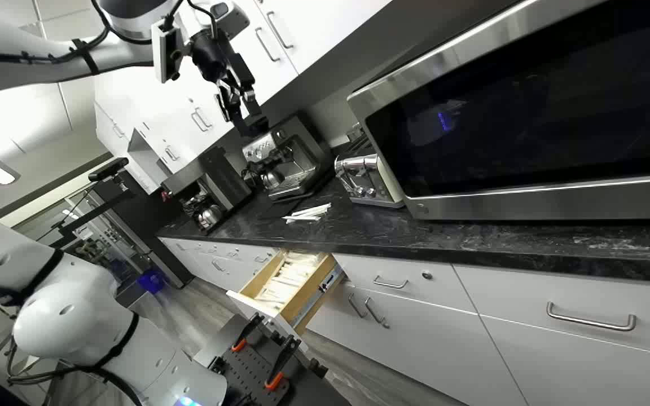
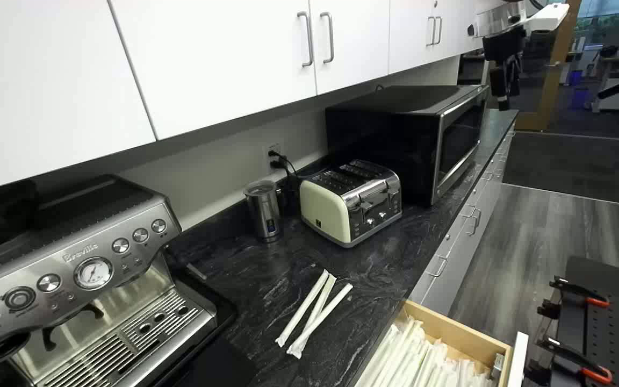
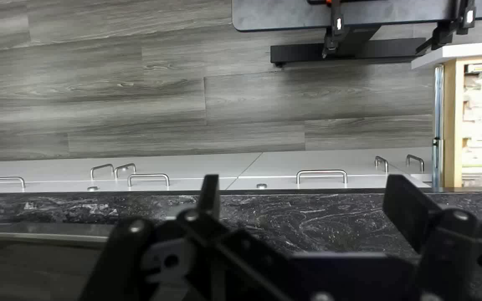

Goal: Push down the left toaster lever

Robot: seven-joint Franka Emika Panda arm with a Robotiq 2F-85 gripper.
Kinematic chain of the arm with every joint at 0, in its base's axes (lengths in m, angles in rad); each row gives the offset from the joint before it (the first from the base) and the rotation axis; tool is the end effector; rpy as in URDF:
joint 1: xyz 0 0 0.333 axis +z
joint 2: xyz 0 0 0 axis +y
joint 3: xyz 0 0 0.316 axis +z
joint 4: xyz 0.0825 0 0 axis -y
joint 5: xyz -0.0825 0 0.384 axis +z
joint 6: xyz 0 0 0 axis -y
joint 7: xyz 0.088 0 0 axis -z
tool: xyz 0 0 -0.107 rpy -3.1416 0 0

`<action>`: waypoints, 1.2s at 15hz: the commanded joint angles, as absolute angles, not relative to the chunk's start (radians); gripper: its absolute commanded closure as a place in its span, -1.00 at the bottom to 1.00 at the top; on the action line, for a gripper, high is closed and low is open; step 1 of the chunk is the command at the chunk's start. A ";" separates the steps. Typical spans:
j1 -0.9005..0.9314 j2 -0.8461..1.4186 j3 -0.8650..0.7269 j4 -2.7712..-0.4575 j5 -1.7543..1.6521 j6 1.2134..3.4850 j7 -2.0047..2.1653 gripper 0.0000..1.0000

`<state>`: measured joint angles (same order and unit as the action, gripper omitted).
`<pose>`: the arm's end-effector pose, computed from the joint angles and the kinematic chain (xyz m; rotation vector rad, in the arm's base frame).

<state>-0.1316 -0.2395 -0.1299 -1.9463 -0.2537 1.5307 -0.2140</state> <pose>0.4413 -0.1526 0.5701 2.9474 -0.0421 -0.3324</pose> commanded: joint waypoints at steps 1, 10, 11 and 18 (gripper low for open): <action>-0.124 -0.239 -0.136 -1.944 -0.255 1.528 -0.213 -1.00; -0.097 -0.244 -0.129 -1.957 -0.133 1.595 -0.185 -1.00; -0.087 -0.246 -0.123 -1.966 -0.081 1.629 -0.166 -1.00; -0.037 -0.201 -0.024 -2.101 0.060 2.119 0.124 -1.00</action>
<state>-0.0490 -0.2182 -0.0542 -2.0367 0.0382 1.9253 0.0189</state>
